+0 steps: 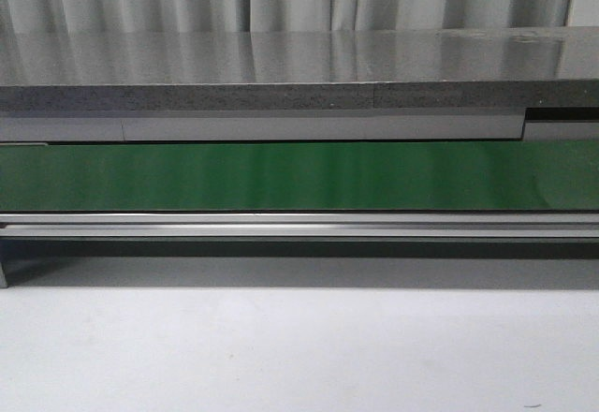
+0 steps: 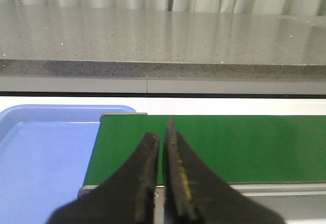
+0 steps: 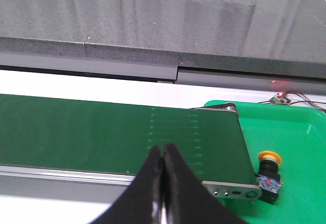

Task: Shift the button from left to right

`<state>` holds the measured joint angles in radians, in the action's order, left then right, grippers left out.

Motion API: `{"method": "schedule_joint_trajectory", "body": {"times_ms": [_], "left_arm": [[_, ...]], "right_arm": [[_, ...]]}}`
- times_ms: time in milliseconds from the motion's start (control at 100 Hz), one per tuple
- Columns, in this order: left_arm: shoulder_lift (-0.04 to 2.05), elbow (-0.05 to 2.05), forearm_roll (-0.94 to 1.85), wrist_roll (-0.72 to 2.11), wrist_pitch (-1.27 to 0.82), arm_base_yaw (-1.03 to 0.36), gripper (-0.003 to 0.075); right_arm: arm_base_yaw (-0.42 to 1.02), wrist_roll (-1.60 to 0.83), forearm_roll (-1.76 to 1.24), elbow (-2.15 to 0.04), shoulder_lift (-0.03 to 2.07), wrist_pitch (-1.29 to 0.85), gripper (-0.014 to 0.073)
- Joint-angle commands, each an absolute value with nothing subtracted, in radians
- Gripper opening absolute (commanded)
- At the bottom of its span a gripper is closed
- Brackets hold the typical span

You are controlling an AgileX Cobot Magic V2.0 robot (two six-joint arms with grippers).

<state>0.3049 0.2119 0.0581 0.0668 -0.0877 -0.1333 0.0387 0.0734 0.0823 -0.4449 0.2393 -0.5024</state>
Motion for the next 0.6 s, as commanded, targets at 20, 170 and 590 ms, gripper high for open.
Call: {"method": "schedule_joint_trajectory", "body": {"times_ms": [20, 170, 590], "left_arm": [[0.312, 0.24, 0.066, 0.065, -0.009, -0.139, 0.0005], [0.312, 0.24, 0.066, 0.065, -0.009, -0.139, 0.0005], [0.312, 0.24, 0.066, 0.065, -0.009, -0.139, 0.0005]], "right_arm": [[0.038, 0.071, 0.087, -0.468, 0.25, -0.431, -0.0068], [0.037, 0.07, 0.092, -0.459, 0.25, -0.407, -0.0068], [0.038, 0.097, 0.077, -0.187, 0.083, -0.16, -0.0068]]}}
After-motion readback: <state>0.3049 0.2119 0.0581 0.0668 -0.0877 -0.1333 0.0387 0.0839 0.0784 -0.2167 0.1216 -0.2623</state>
